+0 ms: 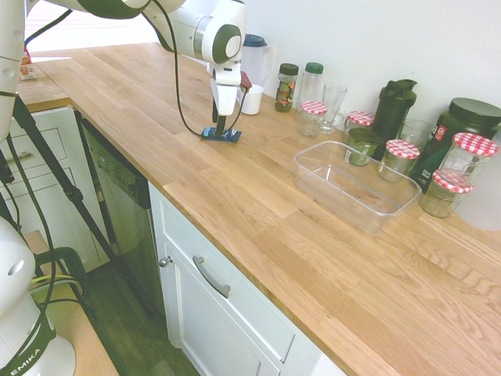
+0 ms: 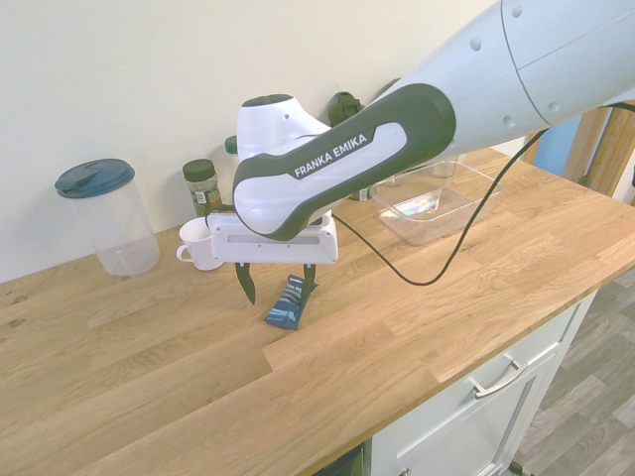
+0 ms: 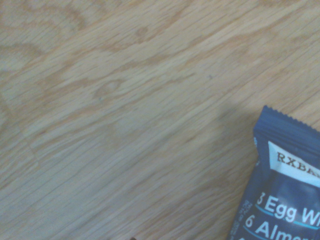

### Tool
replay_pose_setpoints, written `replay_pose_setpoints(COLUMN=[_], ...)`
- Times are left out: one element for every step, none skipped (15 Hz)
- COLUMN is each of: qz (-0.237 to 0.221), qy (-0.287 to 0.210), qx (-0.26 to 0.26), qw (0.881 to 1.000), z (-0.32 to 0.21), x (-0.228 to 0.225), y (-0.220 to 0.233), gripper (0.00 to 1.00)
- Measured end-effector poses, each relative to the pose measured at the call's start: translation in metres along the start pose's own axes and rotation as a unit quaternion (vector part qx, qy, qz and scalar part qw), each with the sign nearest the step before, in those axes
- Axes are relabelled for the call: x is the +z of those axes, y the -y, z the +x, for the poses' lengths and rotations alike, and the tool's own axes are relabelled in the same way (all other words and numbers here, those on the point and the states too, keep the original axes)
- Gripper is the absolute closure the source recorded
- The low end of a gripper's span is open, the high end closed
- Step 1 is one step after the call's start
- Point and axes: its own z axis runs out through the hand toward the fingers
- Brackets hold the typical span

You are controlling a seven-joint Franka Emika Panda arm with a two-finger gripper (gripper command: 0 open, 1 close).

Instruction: Put the protein bar into the container

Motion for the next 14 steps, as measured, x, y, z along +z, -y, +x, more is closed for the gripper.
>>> replay_pose_setpoints(qz=[-0.002, -0.004, -0.006, -0.006, -0.007, -0.007, -0.007, -0.007, -0.007, -0.008, -0.009, -0.011, -0.013, -0.015], qy=[0.0, 0.001, 0.003, 0.004, 0.006, 0.008, 0.008, 0.009, 0.01, 0.013, 0.015, 0.016, 0.016, 0.016], qx=[0.003, 0.005, 0.007, 0.008, 0.01, 0.011, 0.011, 0.012, 0.015, 0.019, 0.024, 0.029, 0.032, 0.035], qw=[1.0, 1.0, 1.0, 1.0, 1.0, 1.0, 1.0, 1.0, 1.0, 1.0, 1.0, 0.999, 0.999, 0.999], z=[0.002, 0.004, 0.004, 0.004, 0.004, 0.004, 0.004, 0.005, 0.006, 0.007, 0.01, 0.011, 0.014, 0.015], x=[0.002, 0.006, 0.007, 0.007, 0.007, 0.007, 0.007, 0.007, 0.007, 0.007, 0.007, 0.008, 0.008, 0.008], y=[0.0, 0.0, 0.001, 0.001, 0.001, 0.001, 0.001, 0.001, 0.001, 0.001, 0.002, 0.002, 0.001, 0.001], gripper=[0.0, 0.0, 1.0, 1.0, 1.0, 1.0, 1.0, 1.0, 1.0, 1.0, 1.0, 1.0, 1.0, 1.0])
